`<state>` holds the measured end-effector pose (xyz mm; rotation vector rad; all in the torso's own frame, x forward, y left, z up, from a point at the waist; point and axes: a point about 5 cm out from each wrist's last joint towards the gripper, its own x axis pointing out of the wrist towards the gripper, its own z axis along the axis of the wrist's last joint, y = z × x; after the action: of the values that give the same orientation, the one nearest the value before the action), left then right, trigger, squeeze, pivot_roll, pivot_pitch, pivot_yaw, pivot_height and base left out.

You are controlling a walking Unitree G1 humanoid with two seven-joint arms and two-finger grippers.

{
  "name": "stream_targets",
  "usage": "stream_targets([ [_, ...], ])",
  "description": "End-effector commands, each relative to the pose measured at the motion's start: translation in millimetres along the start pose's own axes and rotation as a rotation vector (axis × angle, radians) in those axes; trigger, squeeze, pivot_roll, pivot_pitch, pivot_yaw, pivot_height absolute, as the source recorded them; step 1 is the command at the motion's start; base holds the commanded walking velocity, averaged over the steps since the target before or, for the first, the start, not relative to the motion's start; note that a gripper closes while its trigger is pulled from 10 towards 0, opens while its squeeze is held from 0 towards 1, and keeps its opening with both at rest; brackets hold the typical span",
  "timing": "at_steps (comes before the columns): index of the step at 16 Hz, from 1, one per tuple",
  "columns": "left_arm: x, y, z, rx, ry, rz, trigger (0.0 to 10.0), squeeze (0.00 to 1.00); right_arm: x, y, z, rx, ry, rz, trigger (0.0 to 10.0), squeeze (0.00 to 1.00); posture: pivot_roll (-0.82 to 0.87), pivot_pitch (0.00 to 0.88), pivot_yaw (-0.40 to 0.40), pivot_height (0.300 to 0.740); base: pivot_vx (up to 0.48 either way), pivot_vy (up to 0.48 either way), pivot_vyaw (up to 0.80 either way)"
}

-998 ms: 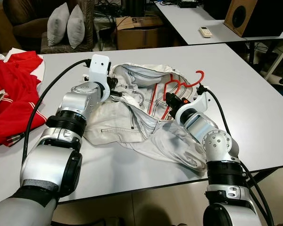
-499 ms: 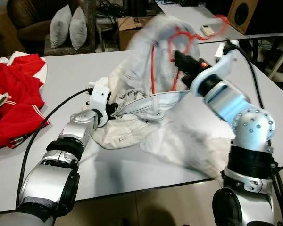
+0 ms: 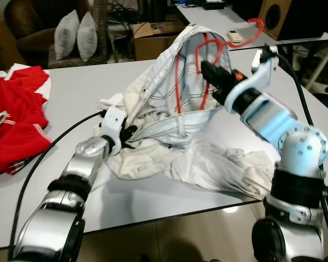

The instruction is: Hang hanger

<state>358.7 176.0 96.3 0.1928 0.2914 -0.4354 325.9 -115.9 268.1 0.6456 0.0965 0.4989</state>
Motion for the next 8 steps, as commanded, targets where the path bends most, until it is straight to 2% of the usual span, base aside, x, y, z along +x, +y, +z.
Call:
stream_targets([
  [1,-10.8,4.4,-32.6,-0.011,0.135,0.018,5.4,0.00,-3.8,11.4,22.5,-0.010,-0.093,0.057,10.0,0.00,-0.13,0.000,0.020,0.740,0.000,0.000,0.00],
  [2,-13.1,3.9,-30.5,-0.076,0.093,-0.018,10.0,0.00,-1.3,9.3,23.1,-0.001,-0.087,0.042,10.0,0.00,-0.13,0.000,0.011,0.740,0.000,0.000,0.00],
  [3,-22.3,15.5,-23.2,-0.103,0.023,0.005,10.0,1.00,3.2,6.7,24.0,-0.005,-0.079,0.029,10.0,0.00,-0.11,0.000,-0.004,0.740,0.000,0.000,0.80],
  [4,-24.9,19.1,-21.7,-0.099,0.012,0.017,10.0,1.00,4.3,7.0,24.2,-0.007,-0.078,0.033,10.0,0.00,-0.11,0.000,-0.004,0.740,0.000,0.000,0.80],
  [6,-44.1,42.0,-8.7,-0.123,-0.070,0.059,10.0,1.00,13.4,16.8,26.5,-0.005,-0.073,0.085,10.0,0.00,-0.10,0.000,-0.017,0.740,0.000,0.000,0.80],
  [8,-63.6,53.5,-2.3,-0.114,-0.097,0.048,10.0,1.00,19.6,25.0,29.8,-0.001,-0.074,0.127,10.0,0.00,-0.08,0.000,-0.032,0.740,0.000,0.000,0.80],
])
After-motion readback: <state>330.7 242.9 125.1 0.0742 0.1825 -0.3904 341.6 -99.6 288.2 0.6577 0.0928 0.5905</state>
